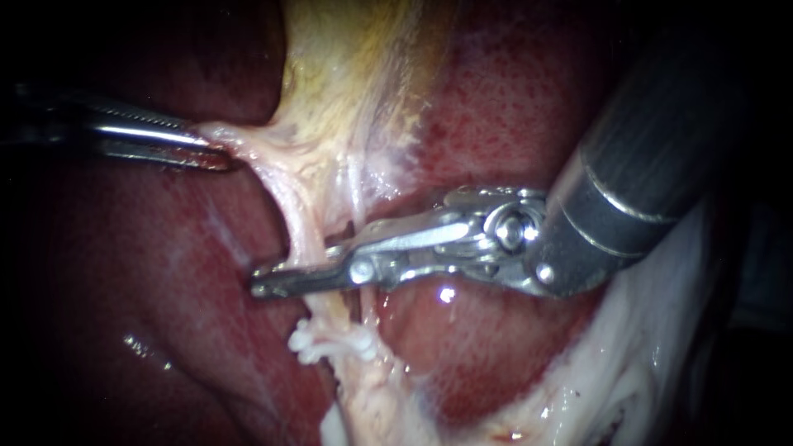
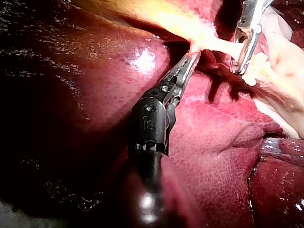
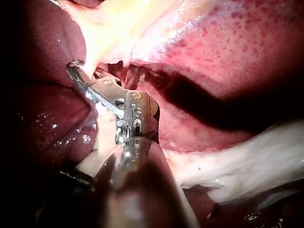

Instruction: Going back third clip left tube

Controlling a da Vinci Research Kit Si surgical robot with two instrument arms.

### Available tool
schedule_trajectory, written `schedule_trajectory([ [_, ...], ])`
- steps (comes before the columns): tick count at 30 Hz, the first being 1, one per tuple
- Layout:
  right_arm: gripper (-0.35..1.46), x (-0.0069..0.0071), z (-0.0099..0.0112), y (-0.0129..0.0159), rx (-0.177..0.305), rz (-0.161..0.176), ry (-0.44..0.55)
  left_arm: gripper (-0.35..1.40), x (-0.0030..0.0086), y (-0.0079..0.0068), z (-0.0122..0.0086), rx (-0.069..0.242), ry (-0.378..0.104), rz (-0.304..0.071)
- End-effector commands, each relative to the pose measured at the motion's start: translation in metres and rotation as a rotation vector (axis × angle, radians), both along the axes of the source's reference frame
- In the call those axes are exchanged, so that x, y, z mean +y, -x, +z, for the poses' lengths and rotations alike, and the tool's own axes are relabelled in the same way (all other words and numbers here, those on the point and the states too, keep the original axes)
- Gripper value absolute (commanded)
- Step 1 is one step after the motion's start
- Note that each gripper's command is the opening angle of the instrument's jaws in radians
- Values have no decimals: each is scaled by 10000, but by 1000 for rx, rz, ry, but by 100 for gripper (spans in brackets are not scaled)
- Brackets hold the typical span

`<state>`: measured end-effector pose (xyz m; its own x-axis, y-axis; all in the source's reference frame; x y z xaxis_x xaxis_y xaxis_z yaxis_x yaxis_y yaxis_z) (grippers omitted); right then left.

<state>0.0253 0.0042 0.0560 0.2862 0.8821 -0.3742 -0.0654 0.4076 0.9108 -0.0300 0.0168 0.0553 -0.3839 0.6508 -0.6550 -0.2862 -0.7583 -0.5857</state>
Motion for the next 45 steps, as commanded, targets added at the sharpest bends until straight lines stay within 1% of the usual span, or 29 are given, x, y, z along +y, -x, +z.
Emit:
schedule_trajectory([
  [1, -35, -1, 1, 0, -2, 2, 1, -35, 0, 0, 0, 0, 0, 0],
  [2, -29, -2, 3, -1, 0, -1, 2, -35, 0, 0, 0, 0, 0, 0],
  [5, 13, -9, 11, -5, -3, 0, 8, -35, 0, 0, 0, 0, 0, 0],
  [8, 39, -14, 25, -13, -4, -1, 21, -35, 0, 0, 0, 0, 0, 0],
  [12, 49, -16, 49, -21, -12, 14, 102, -35, -1, 0, 0, 0, 1, 0],
  [15, 49, -12, 64, -17, -9, 11, 152, -35, -1, 0, 1, 0, 1, 0],
  [18, 49, -6, 72, -11, -11, 15, 182, -35, -1, 0, 1, 0, 1, 0],
  [21, 49, -5, 73, -3, -12, 17, 195, -35, -1, -1, 0, 0, 1, 0],
  [26, 49, -6, 68, 8, 0, 4, 232, -35, -2, -2, 0, 0, 1, 1],
  [29, 49, -8, 60, 23, 14, -10, 306, -35, -2, -3, 0, 0, 1, 1],
  [33, 50, -10, 44, 53, 13, -9, 412, -35, -2, -4, 0, -1, 1, 2],
  [37, 50, -12, 23, 92, 14, -19, 532, -35, -2, -4, 0, -1, 1, 2],
  [39, 50, -13, 15, 107, 17, -28, 590, -35, -3, -4, 0, -1, 1, 2],
  [42, 49, -15, 3, 127, 19, -37, 647, -35, -3, -4, 0, 0, 1, 1],
  [44, 49, -18, -3, 137, 21, -38, 667, -35, -3, -4, 0, 0, 1, 1],
  [45, 49, -18, -5, 140, 22, -47, 670, -35, -3, -4, 0, 0, 1, 1],
])
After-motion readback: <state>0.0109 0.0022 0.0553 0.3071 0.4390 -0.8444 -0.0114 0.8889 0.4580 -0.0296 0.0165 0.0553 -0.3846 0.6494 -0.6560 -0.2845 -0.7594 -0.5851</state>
